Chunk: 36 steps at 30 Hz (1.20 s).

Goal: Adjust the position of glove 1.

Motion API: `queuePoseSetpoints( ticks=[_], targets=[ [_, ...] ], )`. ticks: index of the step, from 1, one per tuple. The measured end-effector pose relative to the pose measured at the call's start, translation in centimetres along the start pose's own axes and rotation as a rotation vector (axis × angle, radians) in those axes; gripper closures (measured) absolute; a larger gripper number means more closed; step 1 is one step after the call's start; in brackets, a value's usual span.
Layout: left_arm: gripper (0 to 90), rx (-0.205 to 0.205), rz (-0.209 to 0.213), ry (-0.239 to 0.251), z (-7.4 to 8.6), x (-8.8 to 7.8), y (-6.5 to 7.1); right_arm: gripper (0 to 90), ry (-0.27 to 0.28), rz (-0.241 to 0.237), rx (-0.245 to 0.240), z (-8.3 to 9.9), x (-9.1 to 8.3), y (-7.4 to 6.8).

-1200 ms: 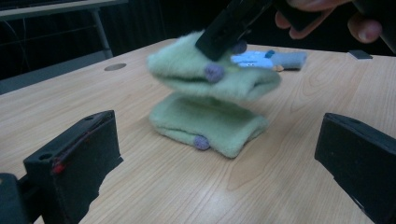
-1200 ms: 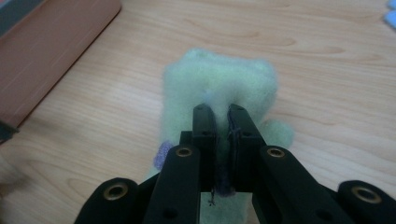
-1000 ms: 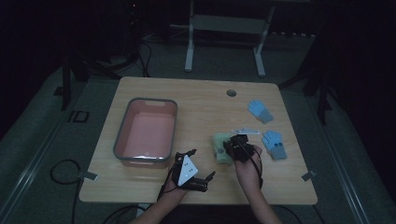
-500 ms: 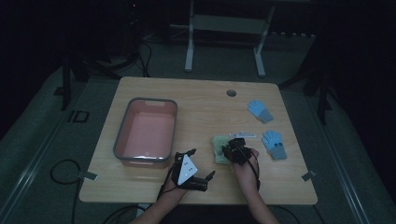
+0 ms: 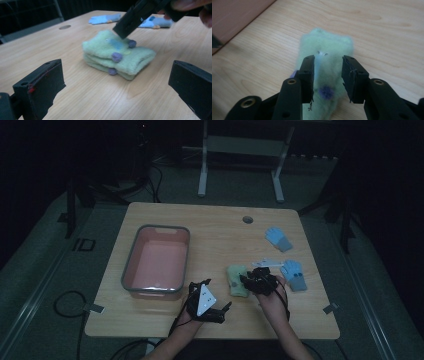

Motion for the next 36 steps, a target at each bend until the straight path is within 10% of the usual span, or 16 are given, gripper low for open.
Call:
queuePoseSetpoints(
  ticks=[5,10,17,26,30,36],
  targets=[
    [3.7,-0.048,0.133,-0.035,-1.1,0.4,0.1,61.2,0.018,-0.069,-0.124,0.0,-0.9,0.8],
    [11.5,-0.025,0.151,-0.035,-2.0,1.1,0.2,61.2,0.027,-0.082,-0.09,0.0,-0.6,2.1],
    [22.5,0.126,0.205,-0.059,-3.4,4.1,1.0,52.9,0.056,-0.088,-0.028,-1.5,0.9,3.1],
    [24.9,0.247,0.24,-0.245,-1.4,7.4,1.3,41.7,-0.055,-0.139,0.02,-0.3,4.6,3.6],
    [44.8,0.314,0.182,-0.26,-1.1,7.7,0.9,55.1,-0.105,-0.249,0.071,0.5,5.2,3.6],
    [71.5,0.314,0.189,-0.273,-2.1,7.4,0.8,71.3,-0.101,-0.206,0.005,-0.1,4.4,2.9]
  ],
)
Point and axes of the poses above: each handheld gripper's, and its own axes: x roughly forward along the jaws, z roughly out of its underside, y roughly to its right, the point moved 5 cm from there along x, roughly forward along the jaws, and after that the axes turned 2 degrees about -z, right-handed, at the moved point
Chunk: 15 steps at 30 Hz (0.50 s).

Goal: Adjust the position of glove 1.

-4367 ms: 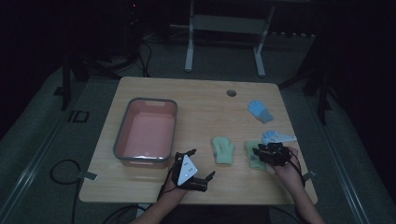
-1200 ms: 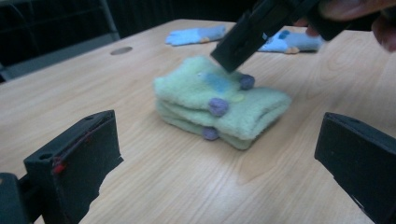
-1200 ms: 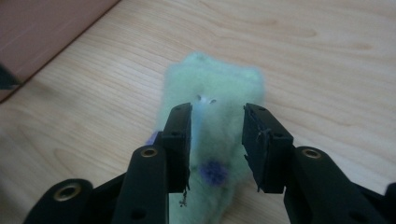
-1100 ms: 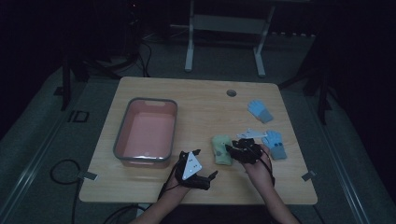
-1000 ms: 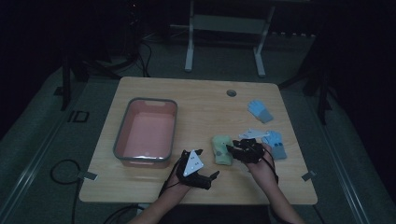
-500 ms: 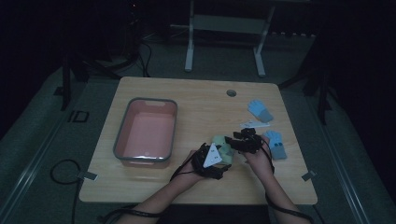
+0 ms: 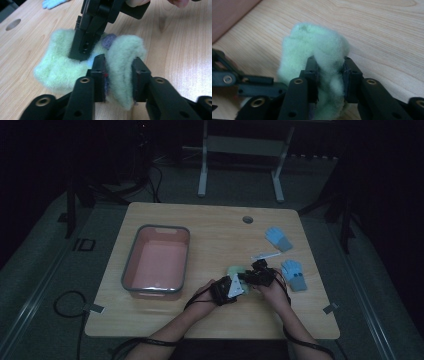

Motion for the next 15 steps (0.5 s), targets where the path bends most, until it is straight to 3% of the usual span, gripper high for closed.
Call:
queuePoseSetpoints(
  ticks=[6,15],
  targets=[
    [74.0,-0.016,0.004,-0.019,-0.7,-0.7,-0.5,72.9,0.017,0.008,-0.006,-0.6,-0.7,-0.5],
    [74.3,0.042,-0.011,-0.031,-2.4,-3.1,-1.8,73.3,0.069,-0.013,-0.02,-2.4,-2.4,-1.6]
  ],
)
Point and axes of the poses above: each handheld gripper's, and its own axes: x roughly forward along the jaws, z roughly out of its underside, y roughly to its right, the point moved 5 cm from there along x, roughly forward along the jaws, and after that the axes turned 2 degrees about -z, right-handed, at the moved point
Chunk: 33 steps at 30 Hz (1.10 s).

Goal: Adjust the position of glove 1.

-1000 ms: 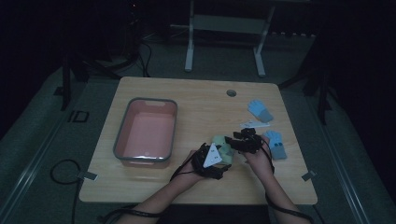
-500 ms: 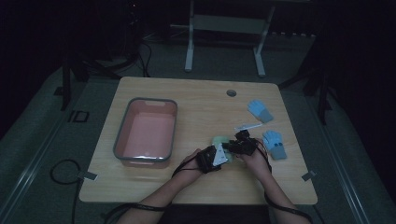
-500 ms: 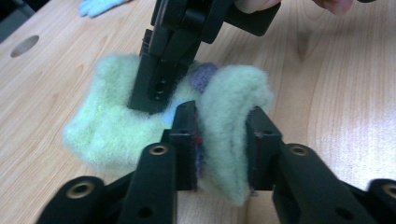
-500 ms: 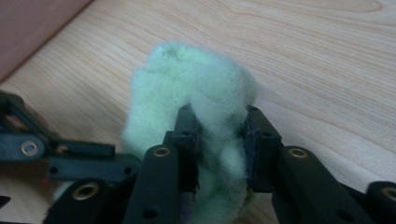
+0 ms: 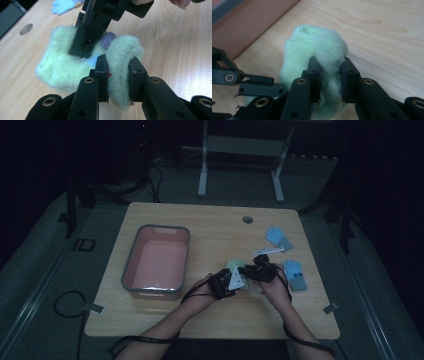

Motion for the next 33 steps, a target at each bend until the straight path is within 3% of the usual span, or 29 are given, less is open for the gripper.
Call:
queuePoseSetpoints(
  ticks=[8,16,26,33],
  targets=[
    [74.4,0.047,-0.014,-0.012,-1.0,-1.4,-1.1,74.0,0.025,-0.01,-0.012,-1.5,-0.9,-0.7],
    [74.5,0.092,-0.045,-0.021,-1.8,-3.8,-3.1,74.3,0.077,-0.037,-0.02,-4.1,-1.6,-1.9],
    [74.7,0.094,-0.087,-0.048,-0.5,-6.7,-5.0,74.3,0.092,-0.086,-0.05,-6.9,-0.4,-4.4],
    [74.7,0.107,-0.124,-0.084,0.7,-9.0,-6.3,74.3,0.09,-0.104,-0.099,-8.9,0.9,-6.8]
  ],
)
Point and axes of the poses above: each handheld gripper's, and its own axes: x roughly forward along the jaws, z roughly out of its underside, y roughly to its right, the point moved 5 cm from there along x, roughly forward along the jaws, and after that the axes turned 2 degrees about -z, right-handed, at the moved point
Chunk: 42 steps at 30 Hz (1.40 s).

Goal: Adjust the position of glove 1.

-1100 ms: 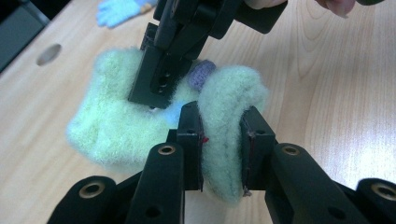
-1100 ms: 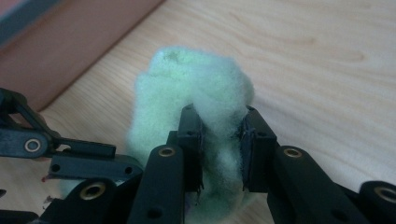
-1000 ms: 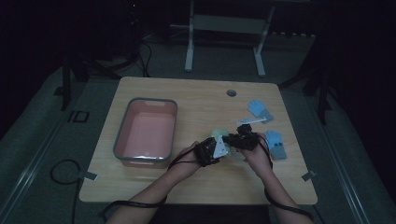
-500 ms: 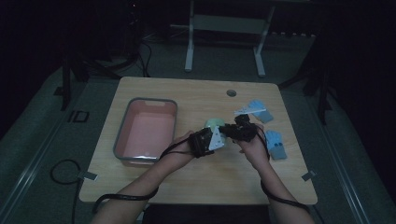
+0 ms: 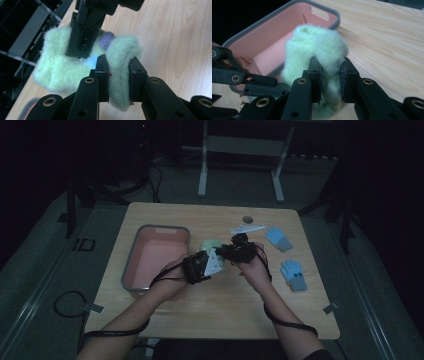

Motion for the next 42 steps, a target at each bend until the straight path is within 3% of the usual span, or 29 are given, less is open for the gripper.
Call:
queuePoseSetpoints(
  ticks=[7,16,21,28,35,42],
  targets=[
    [74.8,0.005,-0.026,-0.029,1.6,-2.0,-1.4,74.3,0.001,-0.026,-0.04,-2.0,1.7,-2.1],
    [74.8,-0.024,-0.045,-0.04,4.0,-4.3,-2.8,74.3,-0.003,-0.062,-0.074,-3.9,3.8,-4.6],
    [74.7,-0.037,-0.048,-0.052,6.3,-6.2,-3.7,74.3,-0.007,-0.093,-0.1,-5.1,5.6,-6.8],
    [74.7,-0.046,-0.05,-0.072,9.0,-7.4,-4.2,74.3,-0.015,-0.124,-0.116,-5.7,8.0,-9.0],
    [74.7,-0.058,-0.025,-0.085,11.5,-6.8,-4.3,74.3,-0.028,-0.141,-0.102,-5.1,10.5,-9.6],
    [74.6,-0.06,0.037,-0.13,13.3,-4.4,-3.5,74.2,-0.089,-0.127,-0.058,-3.0,13.0,-8.4]
  ],
)
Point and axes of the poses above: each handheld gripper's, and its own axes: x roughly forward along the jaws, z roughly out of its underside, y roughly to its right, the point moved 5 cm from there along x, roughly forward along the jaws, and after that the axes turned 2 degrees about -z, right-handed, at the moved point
